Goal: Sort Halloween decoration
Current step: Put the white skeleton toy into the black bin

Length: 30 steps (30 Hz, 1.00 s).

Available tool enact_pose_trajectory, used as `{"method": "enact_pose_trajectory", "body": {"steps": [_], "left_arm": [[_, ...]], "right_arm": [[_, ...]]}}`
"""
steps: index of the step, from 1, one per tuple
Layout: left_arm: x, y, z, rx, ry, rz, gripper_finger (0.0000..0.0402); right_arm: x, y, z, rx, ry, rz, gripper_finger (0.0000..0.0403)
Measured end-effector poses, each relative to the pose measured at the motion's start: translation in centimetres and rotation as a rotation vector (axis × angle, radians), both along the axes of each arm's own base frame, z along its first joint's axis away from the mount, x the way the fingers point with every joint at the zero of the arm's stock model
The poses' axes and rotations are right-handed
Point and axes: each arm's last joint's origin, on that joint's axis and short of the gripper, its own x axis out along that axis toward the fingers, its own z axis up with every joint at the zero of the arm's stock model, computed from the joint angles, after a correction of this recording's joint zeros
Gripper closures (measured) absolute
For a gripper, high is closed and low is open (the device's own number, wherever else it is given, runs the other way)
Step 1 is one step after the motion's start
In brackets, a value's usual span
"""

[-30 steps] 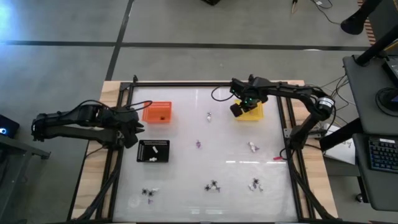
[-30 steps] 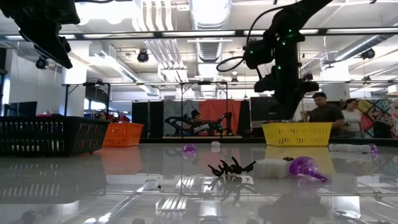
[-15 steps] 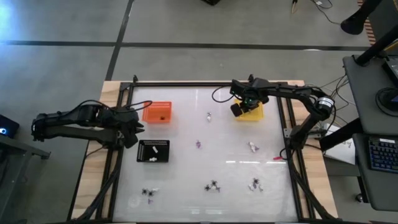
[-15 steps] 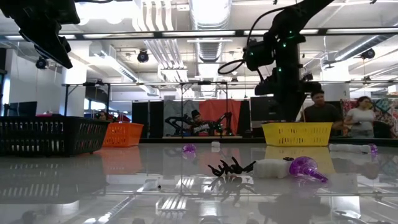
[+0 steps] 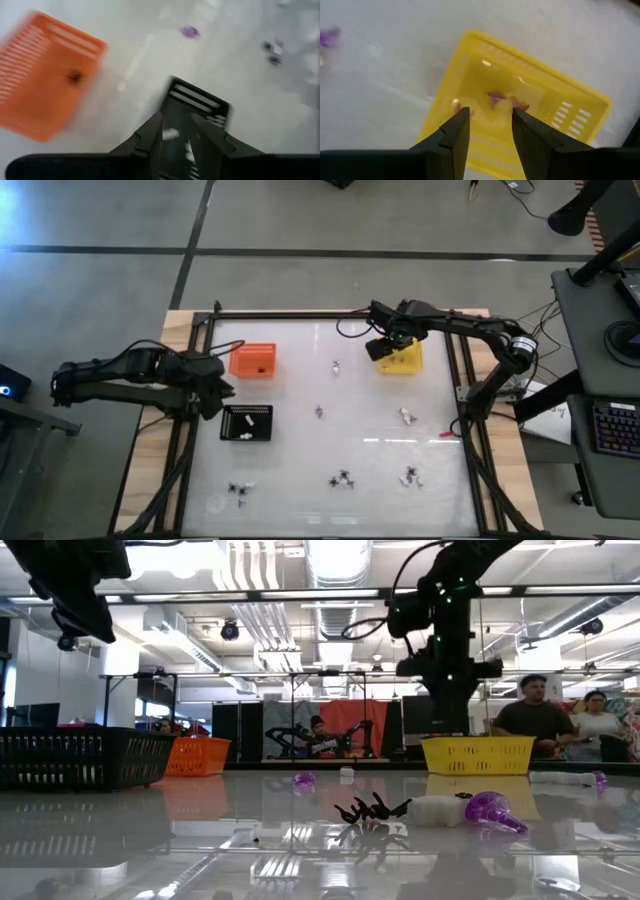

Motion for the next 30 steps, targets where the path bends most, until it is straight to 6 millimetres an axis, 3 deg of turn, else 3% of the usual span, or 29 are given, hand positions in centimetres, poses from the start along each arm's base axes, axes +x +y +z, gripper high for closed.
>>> {"method": "enact_pose_trajectory", "body": {"steps": [13, 20, 30], "left_arm": [[2.9, -1.5, -1.6, -0.222, 0.171, -0.120, 0.0325], [4.5, -4.7, -2.1, -0.325, 0.210, -0.225, 0.0325], [6.0, -8.6, -4.4, -0.326, 0.385, -0.180, 0.0325]], "right_arm": [[0.9, -1.0, 3.2, -0.079, -0.058, 0.139, 0.0264], [0.5, -1.4, 3.3, -0.081, -0.034, 0.184, 0.0264], [0.5, -1.4, 3.3, -0.085, -0.025, 0.223, 0.0264]]}}
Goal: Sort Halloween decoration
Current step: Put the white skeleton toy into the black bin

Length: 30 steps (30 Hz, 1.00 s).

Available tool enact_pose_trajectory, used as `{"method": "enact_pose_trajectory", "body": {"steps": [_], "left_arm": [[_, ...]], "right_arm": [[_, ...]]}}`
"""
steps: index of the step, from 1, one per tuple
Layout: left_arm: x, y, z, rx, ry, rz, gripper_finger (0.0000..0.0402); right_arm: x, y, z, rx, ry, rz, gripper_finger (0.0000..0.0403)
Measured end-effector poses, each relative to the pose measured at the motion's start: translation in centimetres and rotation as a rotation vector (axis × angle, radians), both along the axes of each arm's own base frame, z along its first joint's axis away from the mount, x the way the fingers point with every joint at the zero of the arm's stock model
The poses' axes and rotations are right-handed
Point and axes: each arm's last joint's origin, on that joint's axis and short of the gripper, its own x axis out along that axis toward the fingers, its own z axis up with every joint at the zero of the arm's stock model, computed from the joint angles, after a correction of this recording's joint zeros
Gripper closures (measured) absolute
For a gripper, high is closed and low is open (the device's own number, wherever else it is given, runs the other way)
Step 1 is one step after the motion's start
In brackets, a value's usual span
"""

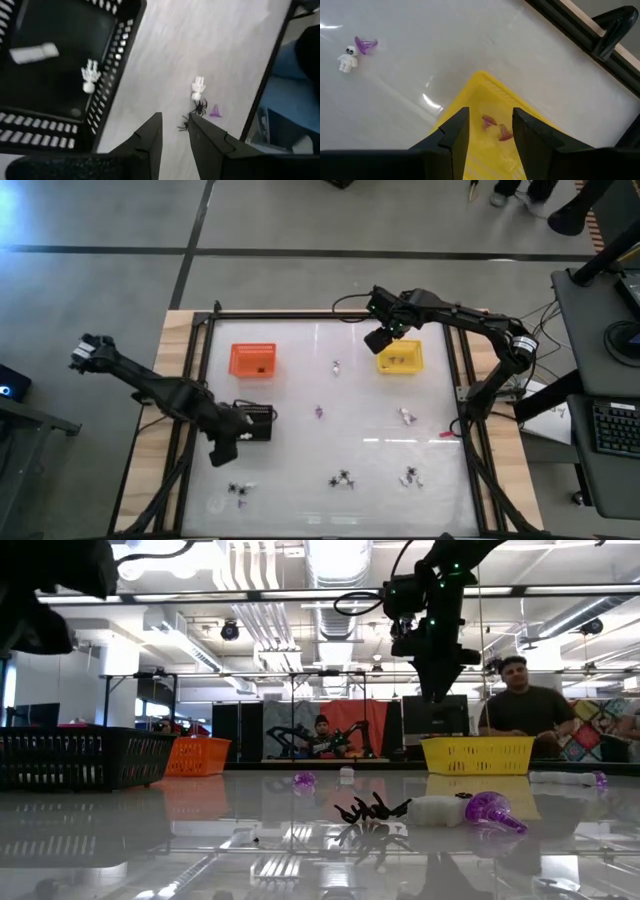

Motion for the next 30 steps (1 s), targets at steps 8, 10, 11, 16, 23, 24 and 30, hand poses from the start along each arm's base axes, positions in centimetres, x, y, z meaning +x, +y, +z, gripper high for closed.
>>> {"method": "enact_pose_trajectory", "body": {"steps": [8, 10, 11, 16, 23, 24, 30], "left_arm": [[2.0, -1.2, -1.8, -0.036, 0.076, 0.036, 0.0298], [2.6, -1.6, -2.1, -0.055, 0.052, 0.041, 0.0285], [2.9, -1.9, -2.2, -0.062, 0.041, 0.041, 0.0279], [4.2, -3.0, -3.6, -0.062, 0.043, 0.025, 0.0265], [5.2, -5.2, -5.2, -0.024, 0.114, -0.028, 0.0267], [5.4, -5.6, -5.3, -0.021, 0.119, -0.034, 0.0267], [6.5, -7.6, -6.2, 0.005, 0.151, -0.073, 0.0267]], "right_arm": [[0.0, 0.0, 0.0, -0.004, 0.010, 0.035, 0.0264], [0.0, 0.0, 0.0, -0.002, 0.017, 0.049, 0.0264], [-0.1, 0.1, 0.0, 0.000, 0.023, 0.054, 0.0264], [-0.2, 0.2, -0.1, 0.006, 0.049, 0.096, 0.0264], [-0.4, 0.2, -0.1, 0.012, 0.067, 0.119, 0.0264], [-0.4, 0.2, -0.1, 0.011, 0.068, 0.122, 0.0264], [-0.4, 0.2, -0.1, 0.011, 0.069, 0.127, 0.0264]]}}
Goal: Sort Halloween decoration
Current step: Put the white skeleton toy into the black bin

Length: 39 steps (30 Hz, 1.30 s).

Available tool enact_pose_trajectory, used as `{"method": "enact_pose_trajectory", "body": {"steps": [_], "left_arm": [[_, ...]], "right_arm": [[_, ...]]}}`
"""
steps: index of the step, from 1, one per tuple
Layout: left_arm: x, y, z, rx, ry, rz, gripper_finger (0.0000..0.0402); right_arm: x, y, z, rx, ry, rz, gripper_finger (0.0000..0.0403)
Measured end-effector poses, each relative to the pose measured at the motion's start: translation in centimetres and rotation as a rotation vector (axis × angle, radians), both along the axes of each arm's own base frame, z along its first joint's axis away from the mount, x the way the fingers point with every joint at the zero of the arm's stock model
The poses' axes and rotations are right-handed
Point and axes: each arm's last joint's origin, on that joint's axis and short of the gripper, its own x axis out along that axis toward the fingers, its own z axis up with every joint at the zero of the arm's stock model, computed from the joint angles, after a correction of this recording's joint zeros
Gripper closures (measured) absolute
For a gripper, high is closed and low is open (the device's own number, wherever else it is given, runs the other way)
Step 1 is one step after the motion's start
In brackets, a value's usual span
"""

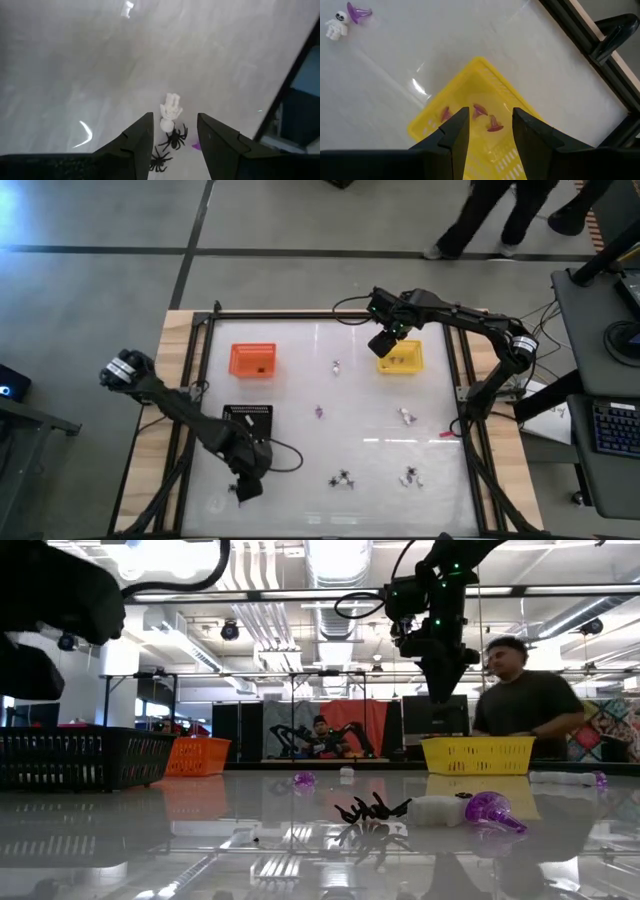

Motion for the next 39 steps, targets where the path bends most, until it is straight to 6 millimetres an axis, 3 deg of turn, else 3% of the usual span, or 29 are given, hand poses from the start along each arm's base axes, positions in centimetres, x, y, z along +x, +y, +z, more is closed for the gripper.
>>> {"method": "enact_pose_trajectory", "body": {"steps": [10, 22, 29, 39], "left_arm": [[1.0, -1.4, -2.0, 0.009, 0.064, -0.026, 0.0267], [1.1, -1.5, -3.8, 0.045, 0.128, -0.029, 0.0272], [1.1, -1.5, -4.3, 0.062, 0.152, -0.029, 0.0321], [1.6, -1.9, -3.3, 0.039, 0.126, -0.031, 0.0397]], "right_arm": [[-0.1, 0.0, 0.0, 0.003, 0.007, 0.010, 0.0264], [-0.3, 0.2, 0.0, 0.018, 0.029, 0.010, 0.0264], [-0.3, 0.2, 0.0, 0.020, 0.032, 0.010, 0.0264], [-0.4, 0.2, 0.0, 0.023, 0.037, 0.011, 0.0264]]}}
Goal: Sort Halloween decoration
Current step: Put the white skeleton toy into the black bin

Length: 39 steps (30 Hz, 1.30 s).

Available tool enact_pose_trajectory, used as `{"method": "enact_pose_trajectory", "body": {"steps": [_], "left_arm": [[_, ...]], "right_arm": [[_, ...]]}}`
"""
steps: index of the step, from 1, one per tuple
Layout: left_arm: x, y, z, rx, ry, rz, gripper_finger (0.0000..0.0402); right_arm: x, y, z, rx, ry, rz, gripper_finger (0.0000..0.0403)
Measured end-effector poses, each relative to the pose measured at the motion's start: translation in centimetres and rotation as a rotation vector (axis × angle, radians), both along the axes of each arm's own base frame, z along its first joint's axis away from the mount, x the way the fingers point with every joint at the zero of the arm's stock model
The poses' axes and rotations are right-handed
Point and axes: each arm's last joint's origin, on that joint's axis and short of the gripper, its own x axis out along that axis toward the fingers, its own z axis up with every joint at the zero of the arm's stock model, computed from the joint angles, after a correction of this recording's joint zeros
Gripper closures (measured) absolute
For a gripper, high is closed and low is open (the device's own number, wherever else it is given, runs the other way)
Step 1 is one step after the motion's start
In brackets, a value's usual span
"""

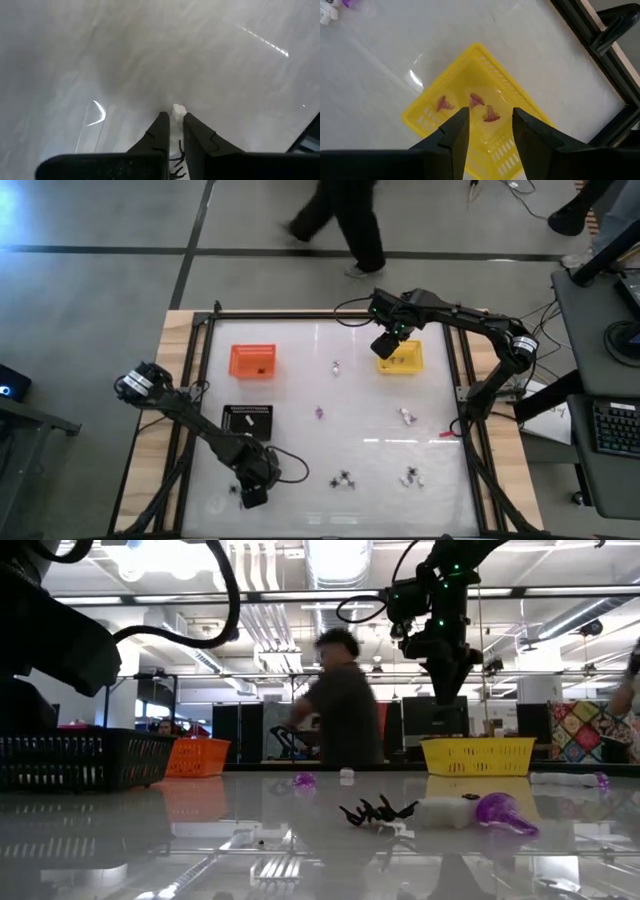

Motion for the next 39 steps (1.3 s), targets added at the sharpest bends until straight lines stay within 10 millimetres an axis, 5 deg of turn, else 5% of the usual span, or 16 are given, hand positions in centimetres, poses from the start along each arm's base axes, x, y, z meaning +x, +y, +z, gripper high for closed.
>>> {"method": "enact_pose_trajectory", "body": {"steps": [24, 39], "left_arm": [[0.7, -0.5, 4.1, 0.043, -0.030, 0.008, 0.0401], [-3.3, 6.7, 10.3, 0.250, -0.150, 0.168, 0.0401]], "right_arm": [[0.0, 0.0, 0.0, 0.000, 0.003, 0.009, 0.0264], [0.1, 0.1, -0.1, 0.002, 0.004, 0.010, 0.0264]]}}
